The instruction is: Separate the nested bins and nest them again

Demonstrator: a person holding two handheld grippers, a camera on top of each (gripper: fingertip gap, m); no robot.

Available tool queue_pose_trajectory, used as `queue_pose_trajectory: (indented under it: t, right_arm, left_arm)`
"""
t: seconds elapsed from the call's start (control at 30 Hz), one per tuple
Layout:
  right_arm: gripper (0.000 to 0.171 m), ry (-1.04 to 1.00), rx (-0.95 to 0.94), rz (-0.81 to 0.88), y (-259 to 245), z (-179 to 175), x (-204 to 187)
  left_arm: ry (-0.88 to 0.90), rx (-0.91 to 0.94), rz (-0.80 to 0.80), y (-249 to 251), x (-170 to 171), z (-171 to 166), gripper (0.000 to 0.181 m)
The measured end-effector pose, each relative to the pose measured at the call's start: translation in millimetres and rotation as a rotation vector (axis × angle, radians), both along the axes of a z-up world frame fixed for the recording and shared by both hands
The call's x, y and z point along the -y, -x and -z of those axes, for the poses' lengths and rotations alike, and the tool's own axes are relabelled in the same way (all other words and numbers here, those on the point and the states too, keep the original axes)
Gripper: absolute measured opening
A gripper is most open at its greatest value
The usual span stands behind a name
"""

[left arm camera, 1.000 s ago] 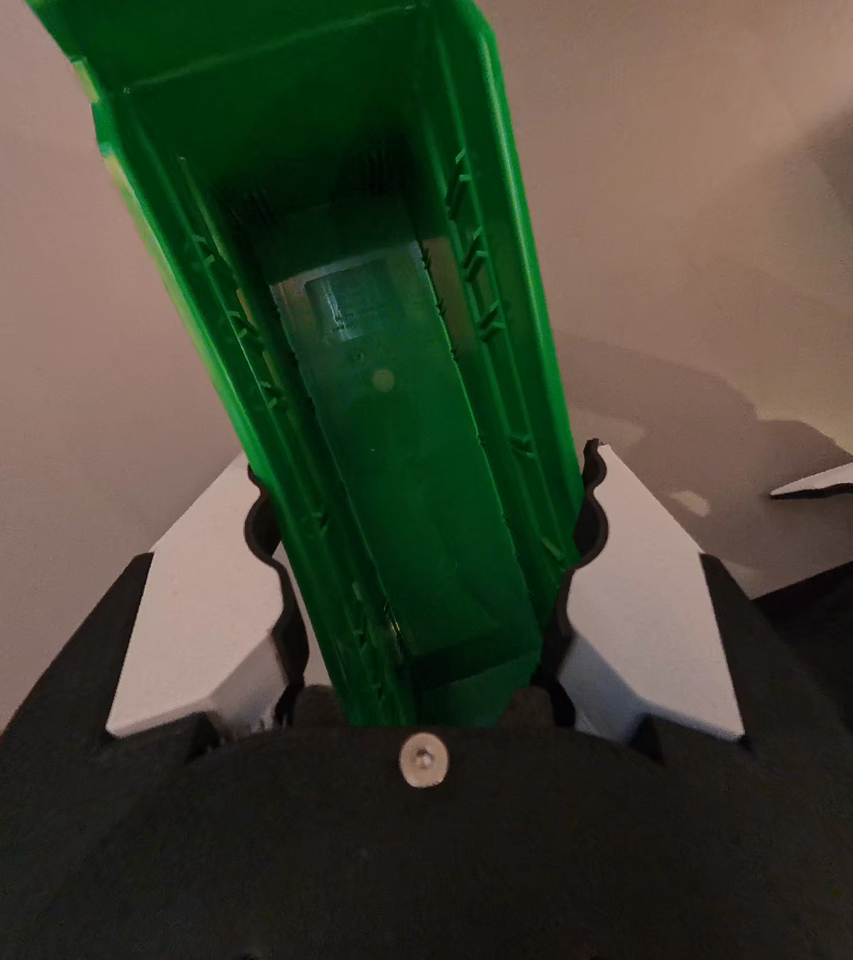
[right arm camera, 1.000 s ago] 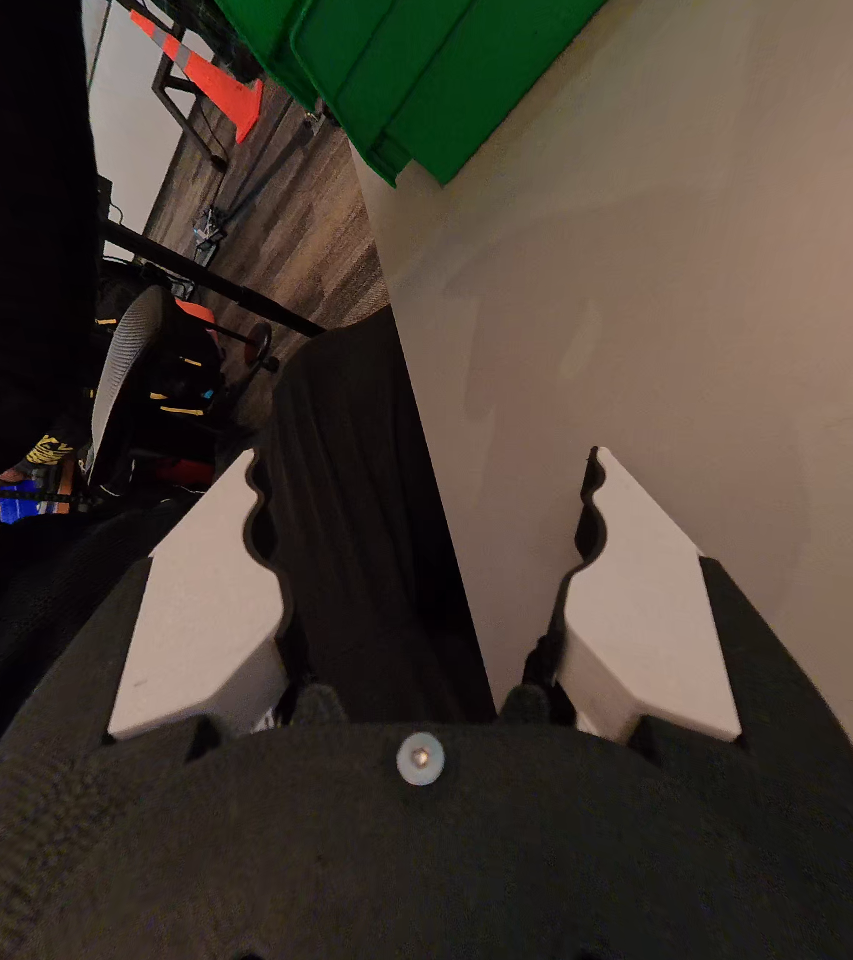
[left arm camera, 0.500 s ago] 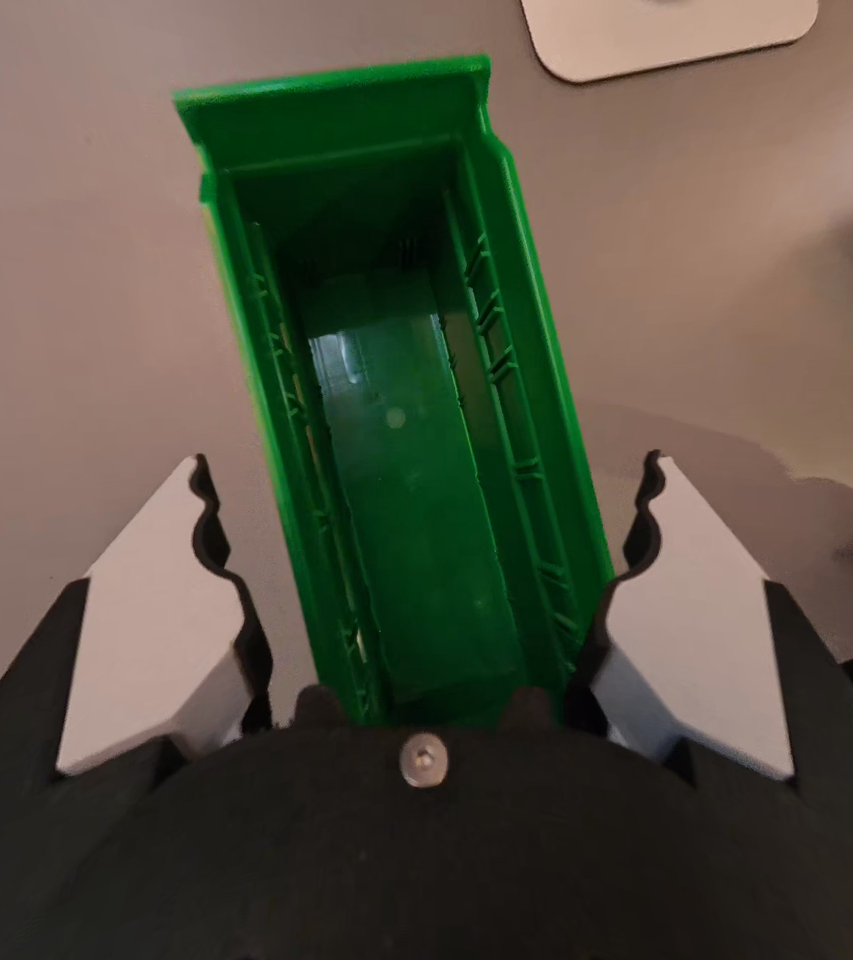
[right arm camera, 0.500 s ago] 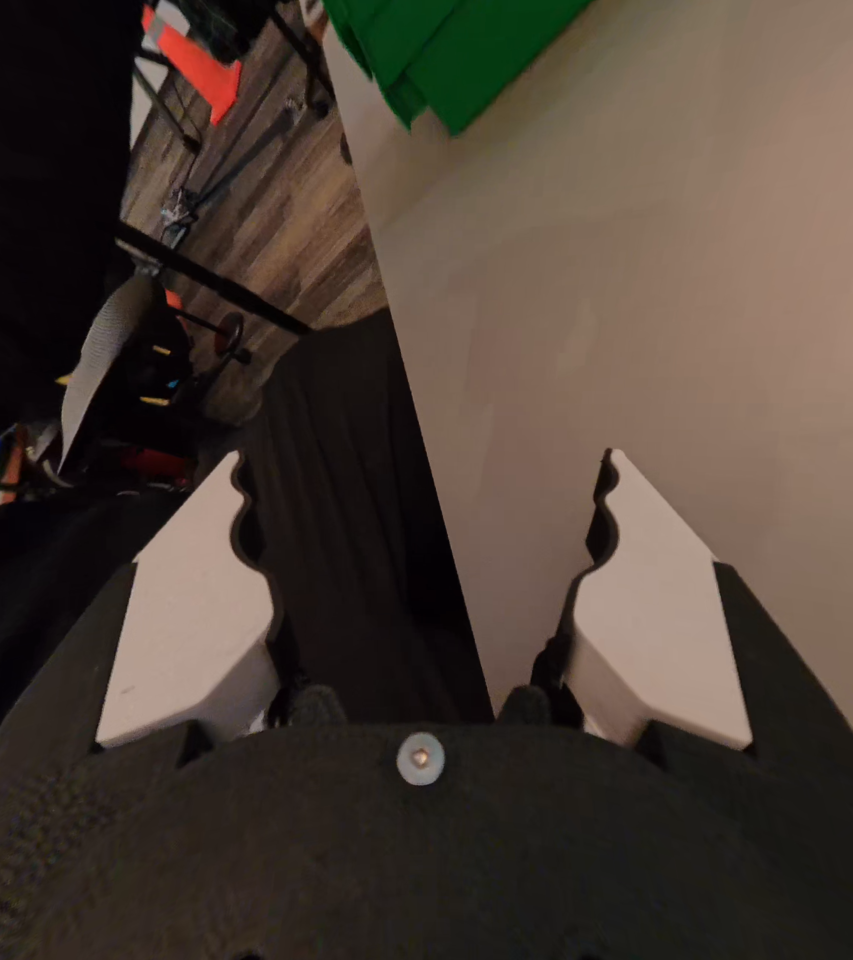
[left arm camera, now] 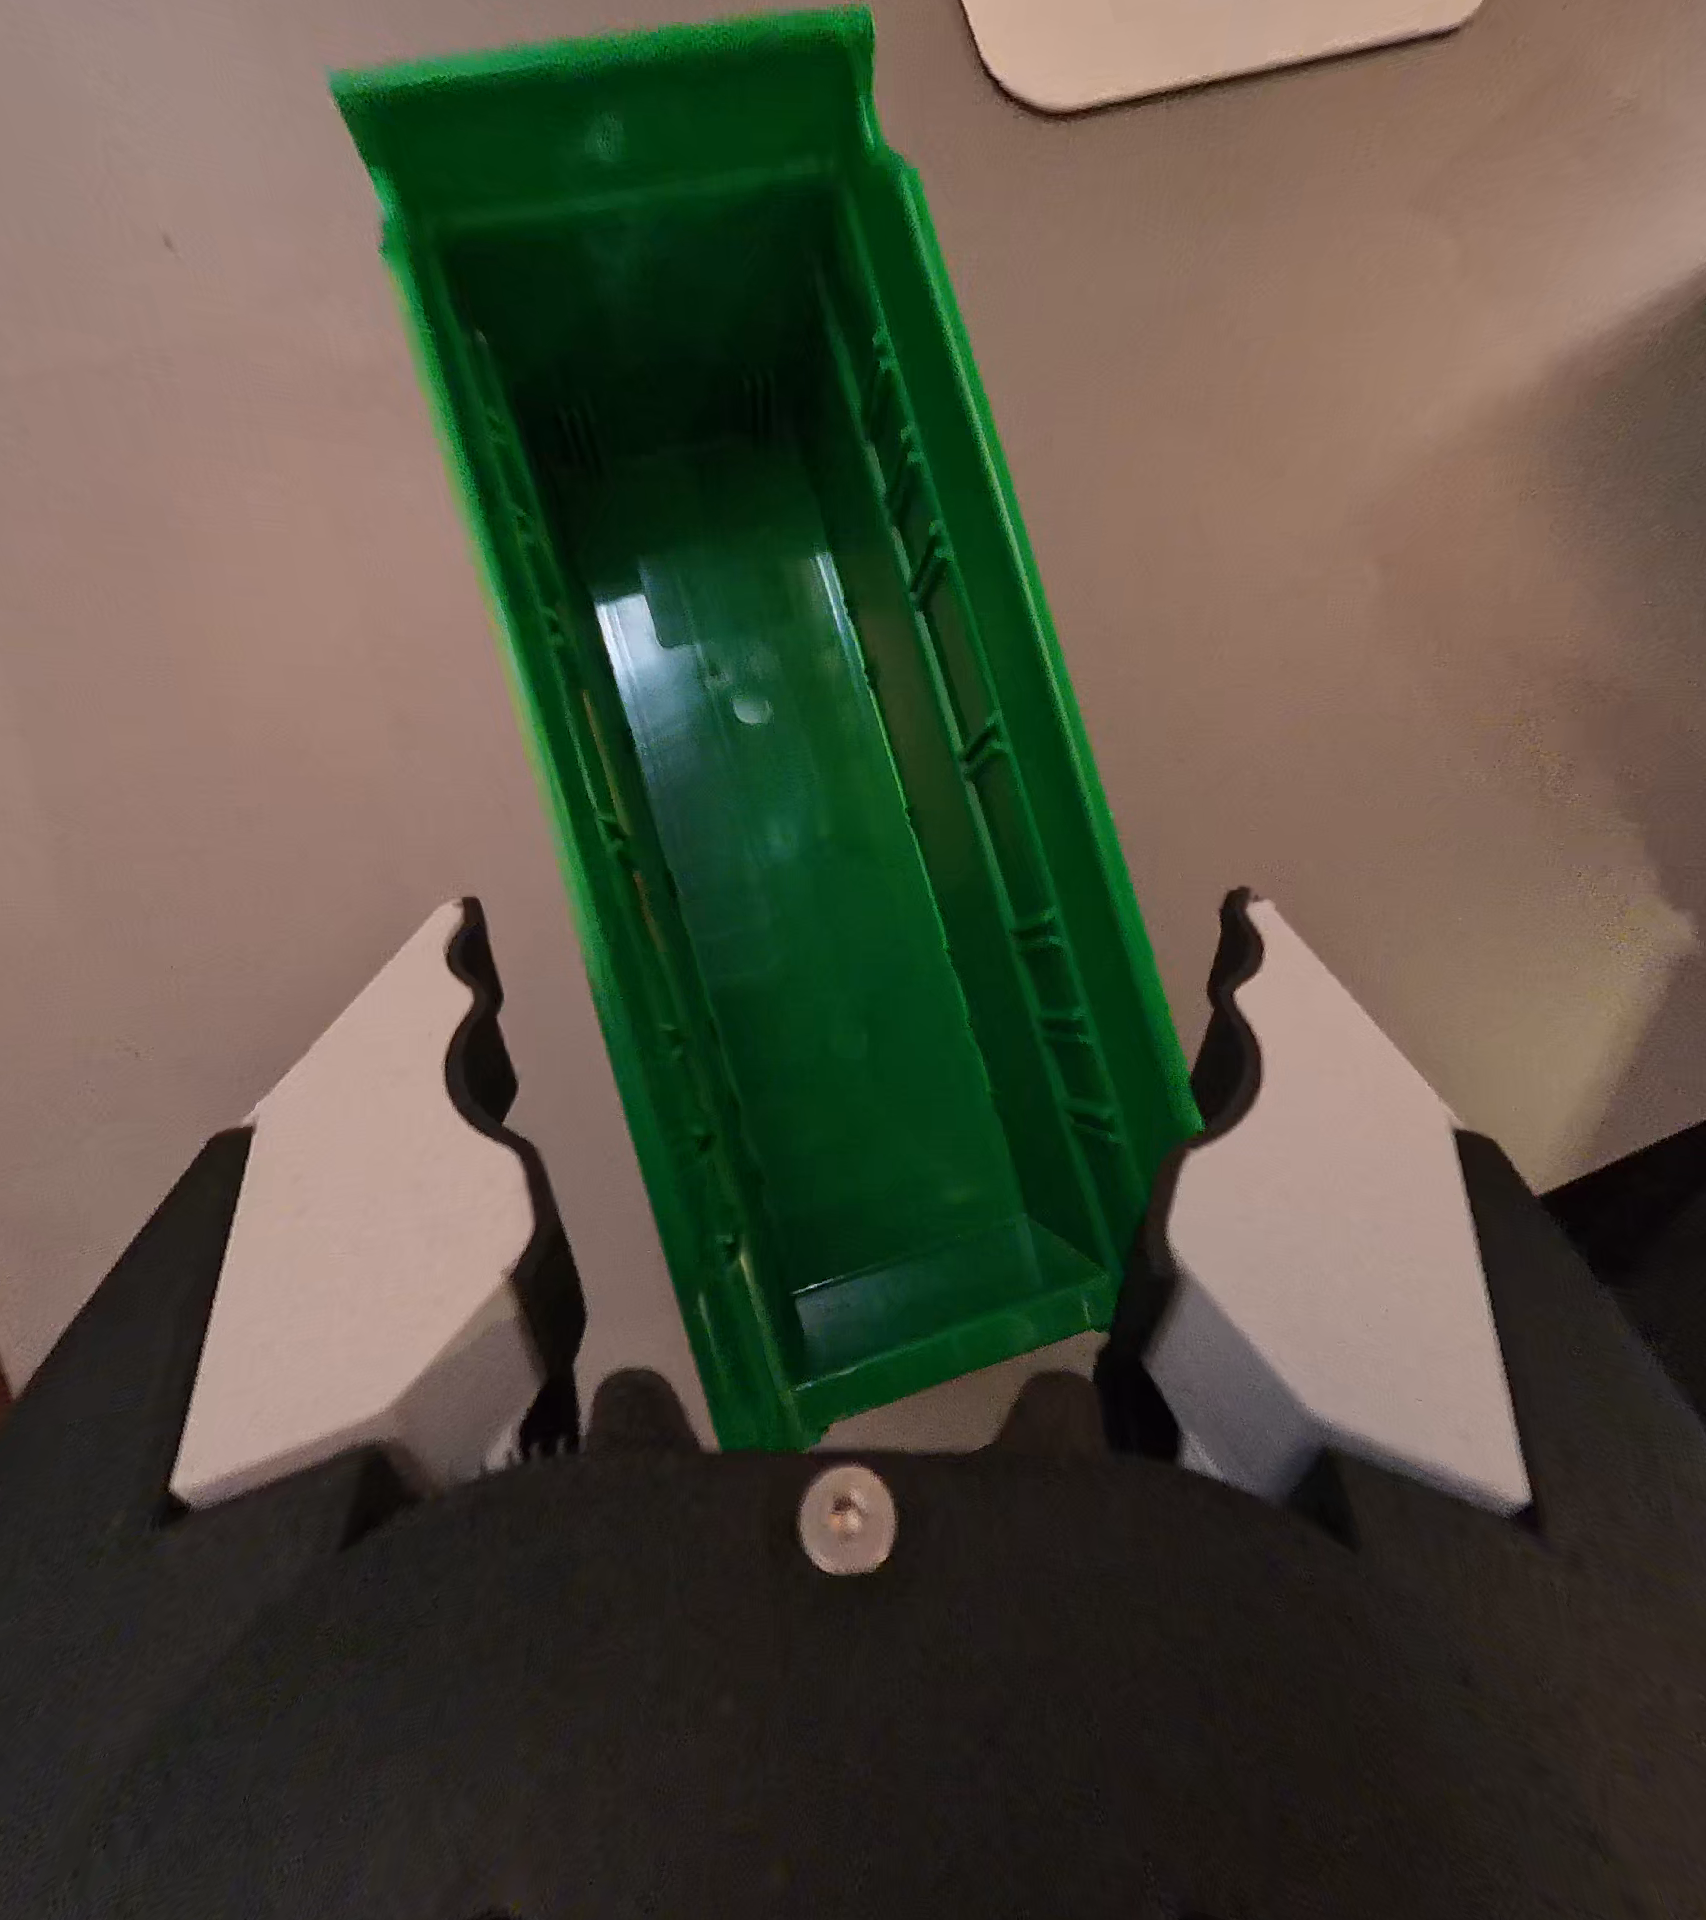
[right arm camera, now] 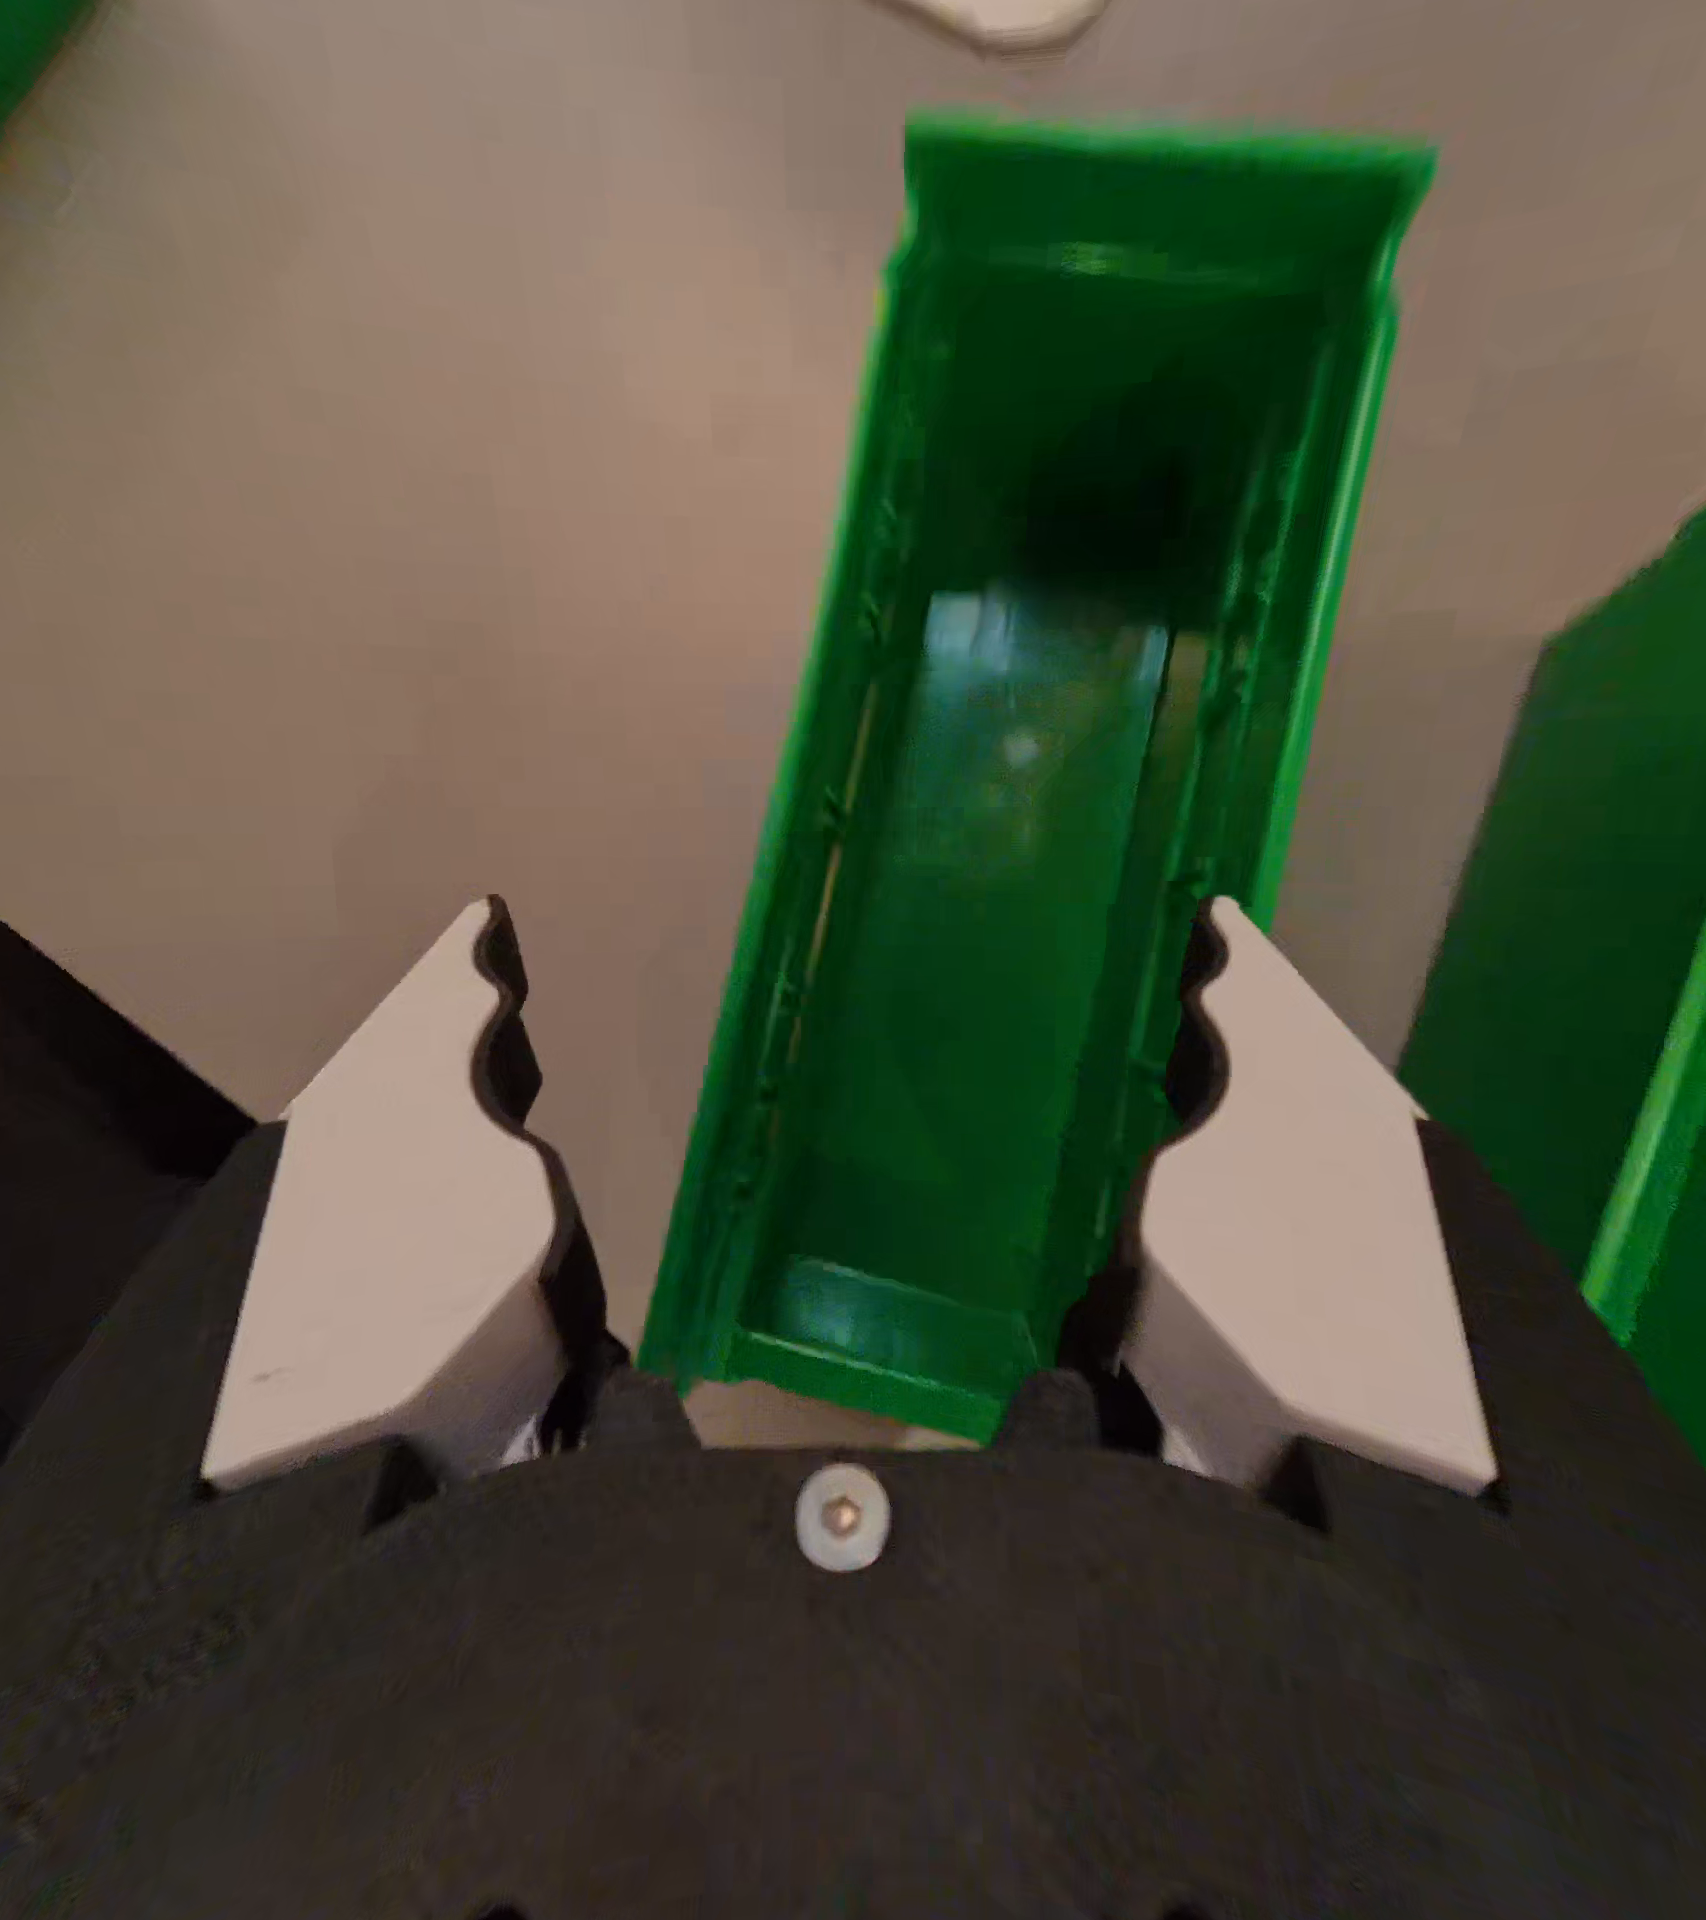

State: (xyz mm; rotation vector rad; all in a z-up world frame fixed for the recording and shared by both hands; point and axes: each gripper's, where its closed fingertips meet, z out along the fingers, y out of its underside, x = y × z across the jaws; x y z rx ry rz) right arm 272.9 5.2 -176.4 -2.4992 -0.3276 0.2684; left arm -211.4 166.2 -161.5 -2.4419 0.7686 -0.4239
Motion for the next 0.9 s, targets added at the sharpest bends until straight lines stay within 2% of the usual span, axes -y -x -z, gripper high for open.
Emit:
queue_pose_trajectory:
  t: [0.1, 0.17, 0.27, 0.3, 0.43, 0.6, 0.73, 0.9]
  right_arm:
    - [0.121, 0.149, -0.029, 0.000, -7.7, 30.4, 14.7]
    - [0.124, 0.200, -0.029, -0.003, -6.3, 45.1, 18.3]
    - [0.120, 0.219, 0.003, -0.007, -4.5, 49.2, 18.8]
    - [0.115, 0.214, -0.002, -0.020, -0.2, 47.5, 18.7]
    - [0.116, 0.257, -0.031, -0.059, 15.5, 57.1, 22.2]
    - [0.118, 0.314, -0.057, -0.088, 30.6, 75.3, 26.6]
    - [0.113, 0.354, -0.061, -0.138, 50.4, 83.7, 29.6]
    - [0.120, 0.361, -0.136, -0.200, 95.5, 80.5, 19.9]
  left_arm:
    - [0.019, -0.054, -0.002, 4.3, 5.2, 20.4, 0.137]
    - [0.031, -0.011, -0.020, 1.7, 5.7, 25.7, 0.135]
    - [0.009, -0.018, -0.045, 5.2, 3.0, 26.4, 0.139]
    - [-0.014, -0.032, -0.053, 7.5, 1.2, 23.1, 0.140]
    - [-0.151, -0.011, -0.071, 3.7, -2.1, -13.5, 0.136]
    - [-0.274, -0.015, 0.013, -29.0, 16.0, -55.5, 0.131]
    - [-0.303, 0.007, 0.124, -71.2, 40.8, -68.5, 0.126]
    - [-0.291, 0.051, 0.244, -118.1, 65.3, -72.4, 0.123]
